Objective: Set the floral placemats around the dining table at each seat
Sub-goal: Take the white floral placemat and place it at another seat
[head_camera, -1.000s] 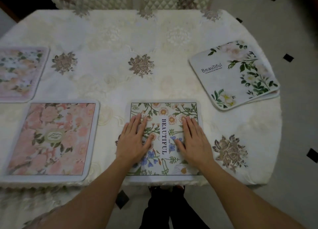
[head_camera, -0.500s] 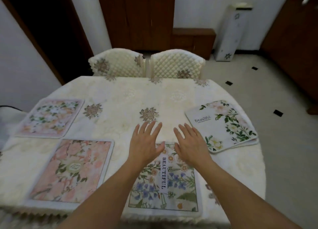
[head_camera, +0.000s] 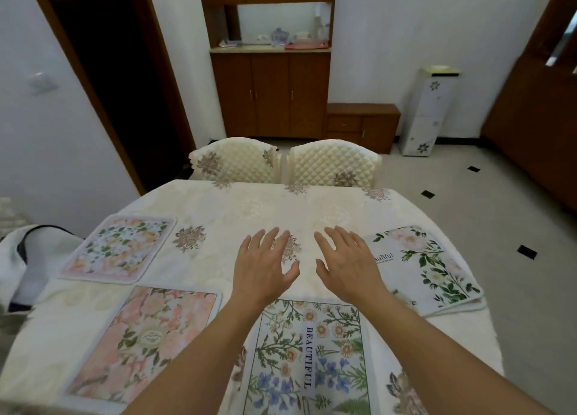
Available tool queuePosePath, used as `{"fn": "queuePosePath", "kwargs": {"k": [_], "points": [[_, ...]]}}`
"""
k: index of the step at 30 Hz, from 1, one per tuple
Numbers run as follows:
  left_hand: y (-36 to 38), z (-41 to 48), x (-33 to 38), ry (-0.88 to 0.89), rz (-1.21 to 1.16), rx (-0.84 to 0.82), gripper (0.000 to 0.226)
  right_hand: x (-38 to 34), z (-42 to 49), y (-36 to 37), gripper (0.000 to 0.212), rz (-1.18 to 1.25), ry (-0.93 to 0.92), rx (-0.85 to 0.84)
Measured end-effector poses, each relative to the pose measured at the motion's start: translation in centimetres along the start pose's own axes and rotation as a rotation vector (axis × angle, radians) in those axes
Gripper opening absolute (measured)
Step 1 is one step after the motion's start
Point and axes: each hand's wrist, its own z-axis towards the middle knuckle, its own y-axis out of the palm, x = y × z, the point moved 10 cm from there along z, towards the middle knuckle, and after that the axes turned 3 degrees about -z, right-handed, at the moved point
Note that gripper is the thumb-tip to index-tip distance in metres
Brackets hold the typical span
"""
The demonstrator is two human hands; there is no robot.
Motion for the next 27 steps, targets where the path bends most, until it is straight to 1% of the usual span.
{"fn": "queuePosePath", "kwargs": {"k": [4,9,14,20,23,27], "points": [[0.5,0.5,1.6,0.046,-0.045,-0.022,0.069,2.0,-0.9,-0.2,0.056,-0.035,0.081,0.0],[2.6,1.6,6.1,0.169,-0.114,-0.098,0.069,6.6,-4.8,-0.3,0.055,-0.077,0.28,-0.032],[5.4,0.6,14.1,0.38,-0.209,-0.173,0.07,12.2,-14.0,-0.5,0.052,-0.157,0.548,-0.09],[6.6,-2.7,24.6,0.616,-0.304,-0.22,0.067,16.3,-26.6,-2.8,0.051,-0.255,0.845,-0.178],[6.9,-4.6,29.3,0.716,-0.317,-0.237,0.066,17.8,-31.4,-4.7,0.051,-0.295,0.957,-0.161],[6.6,-6.2,34.7,0.807,-0.36,-0.229,0.064,19.6,-35.9,-6.8,0.047,-0.331,1.03,-0.1]]}}
